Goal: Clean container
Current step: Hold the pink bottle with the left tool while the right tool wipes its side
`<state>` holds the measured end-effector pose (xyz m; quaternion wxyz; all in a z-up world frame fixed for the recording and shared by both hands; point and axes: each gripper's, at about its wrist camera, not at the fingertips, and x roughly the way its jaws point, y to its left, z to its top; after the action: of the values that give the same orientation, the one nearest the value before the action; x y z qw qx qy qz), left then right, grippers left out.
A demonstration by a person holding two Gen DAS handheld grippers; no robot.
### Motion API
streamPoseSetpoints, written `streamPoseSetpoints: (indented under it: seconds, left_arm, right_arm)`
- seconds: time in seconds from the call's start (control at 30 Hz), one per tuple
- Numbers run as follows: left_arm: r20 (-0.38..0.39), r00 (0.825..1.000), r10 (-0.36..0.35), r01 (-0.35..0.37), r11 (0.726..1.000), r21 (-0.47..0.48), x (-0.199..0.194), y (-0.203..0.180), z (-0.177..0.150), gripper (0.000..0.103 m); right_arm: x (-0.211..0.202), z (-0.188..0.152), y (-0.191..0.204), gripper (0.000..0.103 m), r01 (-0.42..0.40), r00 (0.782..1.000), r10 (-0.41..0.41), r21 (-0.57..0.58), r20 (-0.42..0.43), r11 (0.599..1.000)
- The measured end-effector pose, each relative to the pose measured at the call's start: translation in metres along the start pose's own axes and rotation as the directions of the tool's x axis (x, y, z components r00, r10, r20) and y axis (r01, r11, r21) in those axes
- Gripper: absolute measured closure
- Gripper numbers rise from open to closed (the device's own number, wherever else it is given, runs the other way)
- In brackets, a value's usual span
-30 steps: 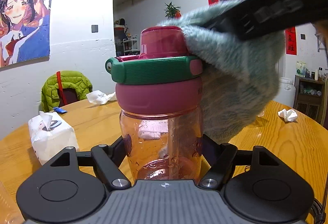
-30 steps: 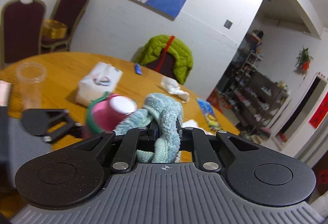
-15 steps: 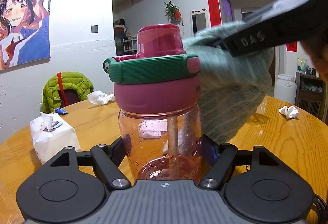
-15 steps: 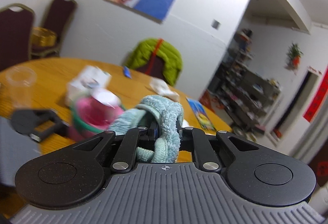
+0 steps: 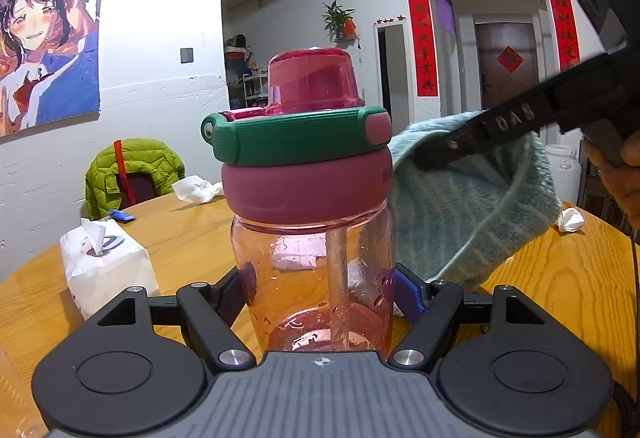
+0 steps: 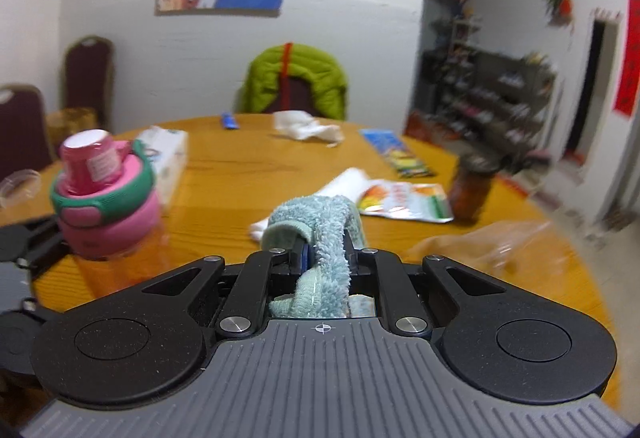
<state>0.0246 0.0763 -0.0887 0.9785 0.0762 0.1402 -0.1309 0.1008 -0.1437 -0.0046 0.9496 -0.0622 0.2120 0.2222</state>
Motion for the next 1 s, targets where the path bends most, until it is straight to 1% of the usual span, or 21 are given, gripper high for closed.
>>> streamPoseSetpoints:
  seconds: [0.07, 0.1, 0.17, 0.23, 0.27, 0.3, 0.37, 0.4, 0.43, 0.47, 0.5, 0.53, 0.57, 0.6, 0.63, 0.7, 0.8, 0.87, 0.9, 0.97, 1.0]
  left_arm:
    - [-0.001, 1.000, -0.003, 0.003, 1.000, 0.000, 0.000, 0.000, 0.000, 0.030]
    - [-0.002, 1.000, -0.003, 0.003, 1.000, 0.000, 0.000, 0.000, 0.000, 0.030]
    - [-0.004, 1.000, -0.001, 0.001, 1.000, 0.001, 0.000, -0.001, 0.001, 0.030]
    - [-0.005, 1.000, 0.008, -0.008, 1.000, 0.010, 0.000, -0.003, 0.001, 0.028]
    - [-0.005, 1.000, 0.012, -0.012, 1.000, 0.015, 0.000, -0.004, 0.002, 0.024]
    - [-0.007, 1.000, 0.014, -0.014, 1.000, 0.016, 0.001, -0.005, 0.002, 0.024]
    - [-0.011, 1.000, 0.017, -0.017, 1.000, 0.008, 0.003, -0.007, 0.004, 0.022]
    - [-0.012, 1.000, 0.018, -0.018, 1.000, 0.003, 0.005, -0.008, 0.006, 0.021]
    - [-0.012, 1.000, 0.021, -0.021, 1.000, -0.004, 0.007, -0.009, 0.008, 0.020]
    - [-0.013, 1.000, 0.025, -0.025, 1.000, -0.013, 0.010, -0.010, 0.010, 0.019]
    - [-0.014, 0.999, 0.030, -0.031, 0.999, -0.024, 0.013, -0.011, 0.012, 0.019]
    - [-0.014, 0.999, 0.035, -0.036, 0.999, -0.039, 0.015, -0.011, 0.013, 0.021]
    - [-0.013, 0.999, 0.037, -0.037, 0.998, -0.055, 0.016, -0.009, 0.014, 0.028]
    - [-0.011, 0.999, 0.033, -0.034, 0.997, -0.072, 0.016, -0.007, 0.014, 0.031]
    - [-0.009, 1.000, 0.030, -0.031, 0.995, -0.090, 0.016, -0.004, 0.015, 0.031]
    - [-0.006, 1.000, 0.001, -0.001, 0.994, -0.112, 0.014, 0.001, 0.014, 0.031]
    - [-0.004, 0.999, -0.034, 0.034, 0.994, -0.102, 0.010, 0.003, 0.008, 0.031]
    - [-0.019, 0.999, -0.032, 0.031, 0.998, -0.050, 0.008, -0.001, 0.005, 0.025]
    - [-0.028, 0.999, -0.029, 0.028, 0.999, -0.024, 0.007, -0.003, 0.004, 0.024]
    - [-0.042, 0.999, -0.033, 0.033, 0.999, 0.013, 0.004, -0.006, 0.004, 0.015]
    - [-0.054, 0.998, -0.037, 0.039, 0.999, 0.033, 0.003, -0.008, 0.004, 0.015]
  right_arm:
    - [0.004, 0.001, -0.003, 0.088, -0.051, 0.998, 0.050, 0.049, 0.030, 0.997]
    - [0.008, 0.002, -0.004, 0.085, -0.070, 0.997, 0.066, 0.073, 0.048, 0.995]
    - [0.017, 0.001, -0.008, 0.082, -0.091, 0.993, 0.082, 0.120, 0.081, 0.989]
    - [0.030, -0.007, -0.015, 0.077, -0.112, 0.991, 0.099, 0.164, 0.086, 0.980]
    - [0.037, -0.014, -0.019, 0.076, -0.126, 0.990, 0.112, 0.188, 0.081, 0.974]
    - [0.044, -0.021, -0.023, 0.075, -0.138, 0.990, 0.129, 0.204, 0.056, 0.969]
    - [0.062, -0.027, -0.025, 0.073, -0.137, 0.989, 0.144, 0.173, -0.029, 0.975]
    - [0.064, -0.030, -0.027, 0.068, -0.119, 0.991, 0.128, 0.153, -0.044, 0.981]
    - [0.065, -0.032, -0.028, 0.058, -0.097, 0.993, 0.105, 0.142, -0.052, 0.985]
    - [0.066, -0.033, -0.029, 0.052, -0.074, 0.995, 0.082, 0.132, -0.060, 0.988]
    - [0.065, -0.033, -0.029, 0.043, -0.061, 0.996, 0.068, 0.114, -0.058, 0.992]
    - [0.063, -0.034, -0.028, 0.035, -0.054, 0.997, 0.059, 0.088, -0.049, 0.995]
    - [0.062, -0.034, -0.026, 0.029, -0.047, 0.998, 0.049, 0.062, -0.041, 0.997]
    - [0.061, -0.034, -0.024, 0.016, -0.037, 0.999, 0.039, 0.035, -0.037, 0.999]
    - [0.059, -0.035, -0.021, 0.008, -0.028, 0.999, 0.028, 0.004, -0.036, 1.000]
    - [0.055, -0.037, -0.014, 0.003, -0.031, 0.999, 0.028, -0.068, -0.042, 0.997]
    - [0.065, -0.044, -0.009, 0.001, -0.048, 0.994, 0.036, -0.123, -0.102, 0.991]
    - [0.072, -0.049, -0.005, 0.004, -0.046, 0.990, 0.027, -0.133, -0.139, 0.990]
    - [0.075, -0.051, -0.004, 0.008, -0.046, 0.989, 0.027, -0.130, -0.146, 0.990]
    - [0.080, -0.054, -0.003, 0.020, -0.048, 0.988, 0.029, -0.120, -0.154, 0.992]
    - [0.082, -0.055, -0.003, 0.029, -0.047, 0.987, 0.029, -0.114, -0.157, 0.992]
